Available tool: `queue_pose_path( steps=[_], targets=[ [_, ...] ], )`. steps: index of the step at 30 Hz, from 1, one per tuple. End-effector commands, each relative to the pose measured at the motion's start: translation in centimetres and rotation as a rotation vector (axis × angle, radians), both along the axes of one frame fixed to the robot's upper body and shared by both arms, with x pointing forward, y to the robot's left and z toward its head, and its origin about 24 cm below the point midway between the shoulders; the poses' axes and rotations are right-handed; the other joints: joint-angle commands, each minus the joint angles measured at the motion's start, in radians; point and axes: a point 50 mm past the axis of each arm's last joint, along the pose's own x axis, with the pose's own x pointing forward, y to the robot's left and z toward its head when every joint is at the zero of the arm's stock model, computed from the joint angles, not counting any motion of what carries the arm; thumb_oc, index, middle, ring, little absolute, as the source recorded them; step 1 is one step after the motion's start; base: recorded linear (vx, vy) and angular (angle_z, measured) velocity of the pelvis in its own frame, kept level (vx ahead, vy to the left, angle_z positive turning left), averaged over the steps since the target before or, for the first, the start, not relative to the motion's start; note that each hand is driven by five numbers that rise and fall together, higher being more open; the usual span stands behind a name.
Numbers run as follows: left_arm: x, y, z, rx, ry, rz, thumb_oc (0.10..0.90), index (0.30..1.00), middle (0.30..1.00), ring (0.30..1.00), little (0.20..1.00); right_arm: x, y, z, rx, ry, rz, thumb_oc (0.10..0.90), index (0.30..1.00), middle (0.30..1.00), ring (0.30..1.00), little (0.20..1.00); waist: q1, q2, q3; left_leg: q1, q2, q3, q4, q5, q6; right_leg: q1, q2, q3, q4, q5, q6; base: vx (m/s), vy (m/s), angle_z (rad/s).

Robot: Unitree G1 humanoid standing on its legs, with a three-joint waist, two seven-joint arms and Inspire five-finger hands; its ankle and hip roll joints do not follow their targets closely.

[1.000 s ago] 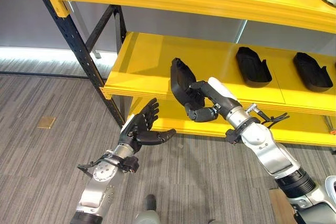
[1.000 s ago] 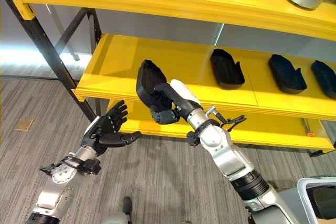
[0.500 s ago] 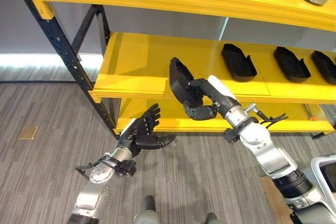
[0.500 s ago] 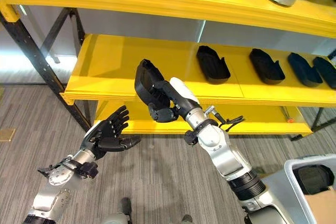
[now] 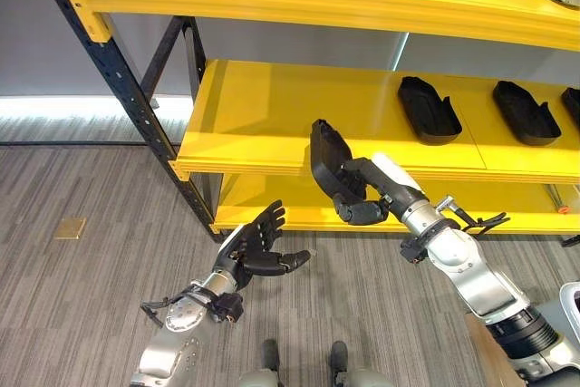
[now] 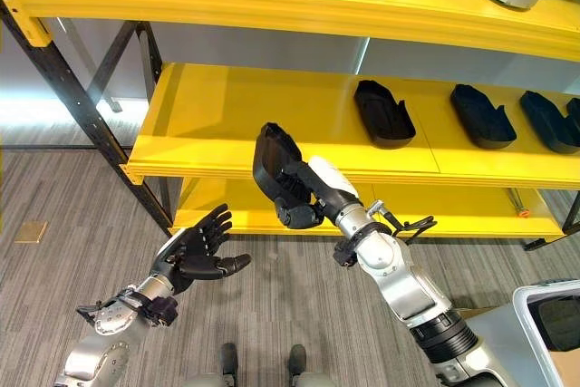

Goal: Move parts from the plastic box to the shelf.

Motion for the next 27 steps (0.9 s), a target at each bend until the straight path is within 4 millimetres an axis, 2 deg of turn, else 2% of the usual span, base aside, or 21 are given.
queue_pose_path(
  steps=[1,9,17,23,24,26,27],
  targets=[
    [1.6,-1.5,4.6,-0.056,-0.262,-0.059,0.9,1.0,1.0,1.0,1.0,-0.2,0.0,8.2,0.182,-0.429,0.024,0.4,0.3,0.3,0.3,0.3,0.01,0.002,-0.09,0.133,-0.066,-0.064,-0.007,-0.17,0.028,-0.112,-0.028,0.013,-0.039,0.12,0.06,0.1,-0.101,0.08],
    [1.7,-1.4,4.9,-0.066,-0.254,-0.059,0.9,1.0,1.0,1.0,1.0,0.6,1.0,7.8,0.166,-0.395,0.019,0.4,0.3,0.3,0.3,0.3,0.031,0.016,-0.117,0.138,-0.053,-0.047,-0.007,-0.168,0.011,-0.048,-0.022,-0.011,-0.042,0.062,0.031,0.09,-0.058,0.06],
    [1.1,-1.2,4.5,-0.062,-0.231,-0.06,0.9,1.0,1.0,1.0,1.0,0.3,0.6,7.4,0.168,-0.373,-0.006,0.4,0.3,0.3,0.3,0.3,0.033,0.022,-0.127,0.129,-0.034,-0.03,-0.007,-0.154,-0.007,-0.014,-0.01,-0.019,-0.042,0.027,0.014,0.08,-0.072,0.05],
    [1.5,-1.1,5.2,-0.067,-0.253,-0.049,0.9,1.0,1.0,1.0,1.0,0.6,0.7,7.7,0.155,-0.377,-0.003,0.4,0.3,0.3,0.3,0.3,0.028,0.026,-0.125,0.136,-0.024,-0.008,0.005,-0.137,-0.022,0.014,0.003,-0.022,-0.042,0.0,-0.011,0.08,-0.15,-0.01],
    [1.5,-1.1,5.3,-0.07,-0.256,-0.046,0.9,1.0,1.0,1.0,1.0,0.6,0.7,7.7,0.15,-0.376,-0.001,0.4,0.3,0.3,0.3,0.3,0.027,0.025,-0.124,0.132,-0.025,-0.007,0.021,-0.14,-0.024,0.017,0.003,-0.022,-0.042,-0.001,-0.014,0.04,-0.204,0.01],
    [1.8,-0.9,5.6,-0.082,-0.275,-0.033,0.9,1.0,1.0,1.0,1.0,0.8,0.5,7.7,0.124,-0.369,0.009,0.4,0.3,0.3,0.3,0.3,0.025,0.019,-0.119,0.1,-0.024,-0.004,0.139,-0.135,-0.033,0.024,0.004,-0.034,-0.042,-0.005,-0.032,-0.01,-0.213,0.09],
    [2.1,-0.9,5.8,-0.088,-0.294,-0.018,0.9,1.0,1.0,1.0,1.0,0.8,0.5,7.7,0.119,-0.384,0.017,0.4,0.3,0.3,0.3,0.3,0.022,0.01,-0.107,0.055,-0.008,0.004,0.331,-0.08,-0.049,0.032,0.006,-0.056,-0.042,-0.006,-0.064,-0.03,-0.346,0.1]
  ],
)
